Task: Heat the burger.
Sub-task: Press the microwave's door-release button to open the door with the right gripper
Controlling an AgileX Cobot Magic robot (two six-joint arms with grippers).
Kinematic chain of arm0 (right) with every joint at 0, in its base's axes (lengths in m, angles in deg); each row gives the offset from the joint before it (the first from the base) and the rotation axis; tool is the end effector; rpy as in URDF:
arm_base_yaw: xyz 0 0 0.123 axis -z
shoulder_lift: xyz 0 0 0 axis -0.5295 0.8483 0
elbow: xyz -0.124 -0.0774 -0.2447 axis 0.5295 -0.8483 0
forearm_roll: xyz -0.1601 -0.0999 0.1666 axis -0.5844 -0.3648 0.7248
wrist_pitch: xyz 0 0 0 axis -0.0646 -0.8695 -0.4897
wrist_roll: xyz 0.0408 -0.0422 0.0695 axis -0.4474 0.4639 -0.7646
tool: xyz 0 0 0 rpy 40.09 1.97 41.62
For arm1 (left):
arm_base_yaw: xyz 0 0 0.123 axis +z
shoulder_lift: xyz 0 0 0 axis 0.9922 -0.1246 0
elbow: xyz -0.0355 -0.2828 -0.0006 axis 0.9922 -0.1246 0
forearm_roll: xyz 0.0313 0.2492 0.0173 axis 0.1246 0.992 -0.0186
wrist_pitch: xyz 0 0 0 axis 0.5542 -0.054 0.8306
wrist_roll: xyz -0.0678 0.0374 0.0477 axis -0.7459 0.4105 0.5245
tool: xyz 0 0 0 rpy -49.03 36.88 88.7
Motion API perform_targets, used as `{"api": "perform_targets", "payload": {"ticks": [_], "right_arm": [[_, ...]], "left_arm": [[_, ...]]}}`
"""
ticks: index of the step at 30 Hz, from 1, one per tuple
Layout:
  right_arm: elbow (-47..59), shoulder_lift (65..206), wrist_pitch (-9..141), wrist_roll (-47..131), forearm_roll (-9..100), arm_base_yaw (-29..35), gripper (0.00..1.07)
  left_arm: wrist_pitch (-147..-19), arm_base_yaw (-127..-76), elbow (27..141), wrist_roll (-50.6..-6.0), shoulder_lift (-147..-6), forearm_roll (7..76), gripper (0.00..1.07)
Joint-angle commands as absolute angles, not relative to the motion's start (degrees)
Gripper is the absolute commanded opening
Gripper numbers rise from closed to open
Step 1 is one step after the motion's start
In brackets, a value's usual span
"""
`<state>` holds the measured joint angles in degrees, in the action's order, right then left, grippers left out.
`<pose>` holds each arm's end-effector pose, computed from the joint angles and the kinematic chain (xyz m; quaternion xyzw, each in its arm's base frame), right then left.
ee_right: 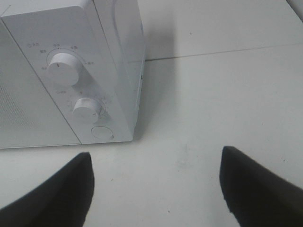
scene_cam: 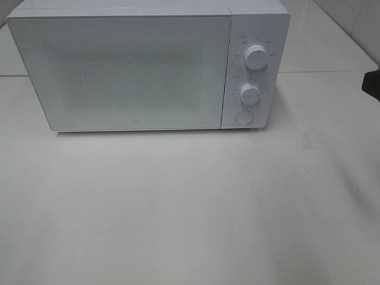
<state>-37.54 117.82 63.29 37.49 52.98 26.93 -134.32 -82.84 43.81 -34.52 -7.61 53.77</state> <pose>0.1770 0.0155 0.2610 0.0195 0.8240 0.0619 0.5629 -0.0091 -0.0034 0.2813 -0.0166 0.8519 -0.0320 0.5224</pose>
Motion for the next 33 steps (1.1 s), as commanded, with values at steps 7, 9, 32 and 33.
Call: {"api": "perform_targets", "payload": {"ticks": [7, 9, 32, 33], "right_arm": [[-44.08, 129.39, 93.42, 37.83, 50.92, 27.27, 0.74], [-44.99, 131.74, 99.04, 37.89, 50.92, 27.27, 0.74], [-47.06, 161.25, 130.21, 42.99, 76.81, 6.25, 0.74], [-47.06, 161.25, 130.21, 42.99, 76.81, 6.25, 0.74]], "left_arm": [[-133.52, -82.78, 43.75, -34.46, -6.81, 53.25, 1.00], [-133.52, -82.78, 43.75, -34.46, -6.81, 53.25, 1.00], [-133.52, -82.78, 43.75, -34.46, -6.81, 53.25, 1.00], [-133.52, -82.78, 43.75, -34.46, -6.81, 53.25, 1.00]]}}
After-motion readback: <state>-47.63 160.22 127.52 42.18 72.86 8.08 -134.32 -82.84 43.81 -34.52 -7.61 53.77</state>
